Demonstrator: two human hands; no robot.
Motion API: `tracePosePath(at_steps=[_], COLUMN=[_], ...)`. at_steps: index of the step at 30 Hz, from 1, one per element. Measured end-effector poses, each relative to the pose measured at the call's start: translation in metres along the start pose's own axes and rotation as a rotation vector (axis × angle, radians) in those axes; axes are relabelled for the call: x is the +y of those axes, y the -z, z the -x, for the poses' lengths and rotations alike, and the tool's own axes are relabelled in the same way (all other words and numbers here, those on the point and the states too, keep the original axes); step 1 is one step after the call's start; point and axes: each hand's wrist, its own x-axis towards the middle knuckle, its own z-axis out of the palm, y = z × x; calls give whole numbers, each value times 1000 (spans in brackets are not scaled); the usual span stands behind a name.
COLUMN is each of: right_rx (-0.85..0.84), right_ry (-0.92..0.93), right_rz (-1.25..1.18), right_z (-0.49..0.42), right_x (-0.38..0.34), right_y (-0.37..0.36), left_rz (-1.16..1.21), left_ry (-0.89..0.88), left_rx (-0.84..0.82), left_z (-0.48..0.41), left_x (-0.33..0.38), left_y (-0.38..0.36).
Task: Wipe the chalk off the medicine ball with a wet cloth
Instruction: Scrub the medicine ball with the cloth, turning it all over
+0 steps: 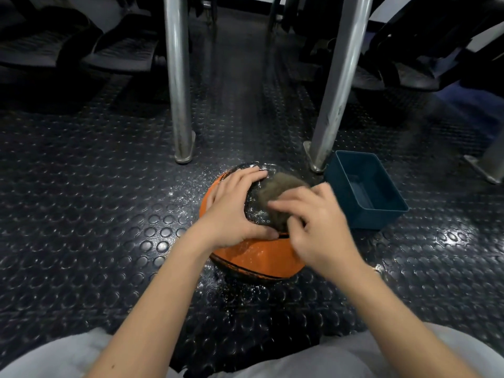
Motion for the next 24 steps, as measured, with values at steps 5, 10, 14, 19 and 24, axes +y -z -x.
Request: tracePosePath(at_steps=[5, 10, 14, 19, 24], right_rx=[6, 30, 1, 47, 36], right_ry=[-142, 3, -59, -102, 18], right_rz=[9, 12, -14, 48, -23], right_z=[-10, 1, -6, -6, -3], right_x=[22, 3, 15, 13, 5], right_y=[8, 0, 5, 3, -2], left_rz=[-6, 10, 32, 17, 41], left_ry=[-11, -19, -6, 0, -11], left_rx=[-10, 12, 10, -2, 10], left_z=[1, 0, 4, 0, 2], left_x=[-1, 0, -6, -2, -5], left_y=[-1, -4, -2, -3, -1])
